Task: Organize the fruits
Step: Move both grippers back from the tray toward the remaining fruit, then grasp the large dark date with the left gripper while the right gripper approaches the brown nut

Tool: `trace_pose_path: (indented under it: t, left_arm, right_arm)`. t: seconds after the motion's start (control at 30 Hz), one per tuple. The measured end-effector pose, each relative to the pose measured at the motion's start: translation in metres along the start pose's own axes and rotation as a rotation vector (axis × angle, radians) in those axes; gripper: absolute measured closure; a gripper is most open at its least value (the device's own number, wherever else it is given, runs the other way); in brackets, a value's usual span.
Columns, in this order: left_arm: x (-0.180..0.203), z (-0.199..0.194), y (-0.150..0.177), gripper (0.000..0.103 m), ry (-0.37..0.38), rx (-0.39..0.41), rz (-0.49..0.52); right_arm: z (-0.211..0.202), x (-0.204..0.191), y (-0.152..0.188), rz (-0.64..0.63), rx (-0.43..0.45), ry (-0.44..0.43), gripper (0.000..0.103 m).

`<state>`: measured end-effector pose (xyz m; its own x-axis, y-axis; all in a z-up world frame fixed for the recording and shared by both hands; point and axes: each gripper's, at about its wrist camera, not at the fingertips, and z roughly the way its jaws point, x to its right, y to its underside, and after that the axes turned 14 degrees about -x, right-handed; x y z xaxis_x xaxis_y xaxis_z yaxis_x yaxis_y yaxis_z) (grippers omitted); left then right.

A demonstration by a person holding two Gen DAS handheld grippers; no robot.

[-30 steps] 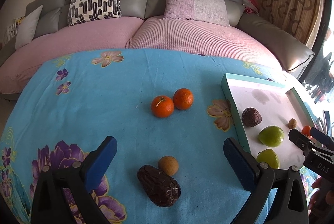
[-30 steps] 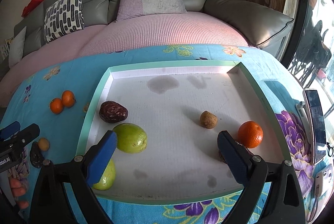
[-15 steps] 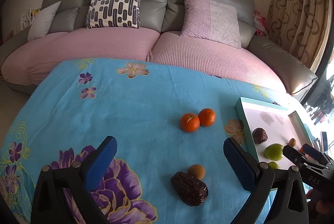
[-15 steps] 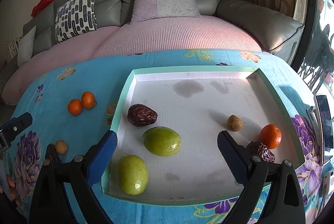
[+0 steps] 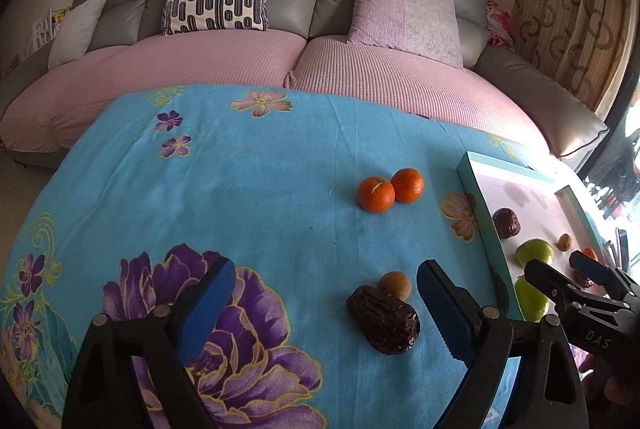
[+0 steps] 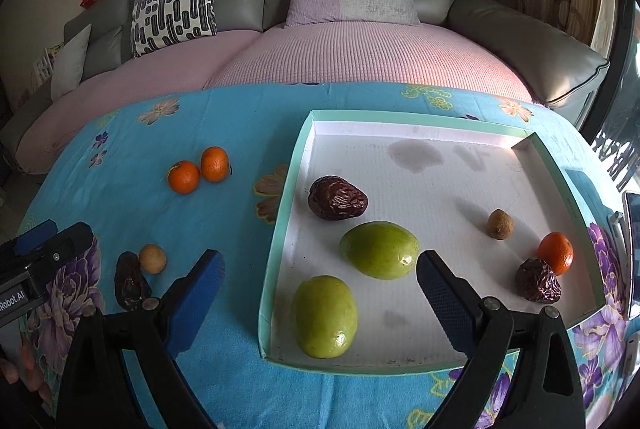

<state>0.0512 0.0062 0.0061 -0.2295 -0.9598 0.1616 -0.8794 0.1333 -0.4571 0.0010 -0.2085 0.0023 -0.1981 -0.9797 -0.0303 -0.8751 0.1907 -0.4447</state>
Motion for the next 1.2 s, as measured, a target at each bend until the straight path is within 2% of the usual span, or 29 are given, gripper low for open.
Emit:
trace_pose_path:
  t: [0.07, 0.17, 0.27, 0.37, 0.43, 0.5, 0.67, 0.9, 1.2]
  left_arm:
    - [0.004, 0.006, 0.005, 0.011, 0.019, -0.029, 0.01]
    - [0.01, 0.015, 0.01, 0.018, 0.055, -0.072, 0.023]
    - [0.016, 0.025, 0.012, 0.021, 0.077, -0.111, 0.033]
    - [0.02, 0.033, 0.013, 0.034, 0.097, -0.137, 0.041]
    - [0.023, 0.04, 0.014, 0.034, 0.104, -0.156, 0.048]
    - [0.024, 0.047, 0.014, 0.043, 0.114, -0.175, 0.05]
    - [0.024, 0.051, 0.014, 0.051, 0.116, -0.182, 0.044]
    - [0.022, 0.049, 0.013, 0.052, 0.132, -0.178, 0.033]
    - [0.015, 0.032, 0.007, 0.052, 0.137, -0.119, 0.001]
  right_arm:
    - [-0.001, 0.002, 0.002, 0.009, -0.005, 0.009, 0.006]
    - [-0.003, 0.006, 0.005, 0.018, -0.006, 0.019, 0.006]
    - [-0.004, 0.008, 0.006, 0.019, -0.003, 0.028, 0.006]
    - [-0.005, 0.009, 0.006, 0.02, -0.003, 0.029, 0.006]
    - [-0.004, 0.009, 0.006, 0.017, -0.005, 0.033, 0.006]
    - [-0.004, 0.01, 0.006, 0.015, -0.007, 0.035, 0.006]
    - [-0.004, 0.011, 0.006, 0.016, -0.009, 0.039, 0.006]
    - [-0.002, 0.011, 0.006, 0.011, -0.018, 0.042, 0.006]
    - [-0.001, 0.01, 0.007, 0.01, -0.013, 0.047, 0.006]
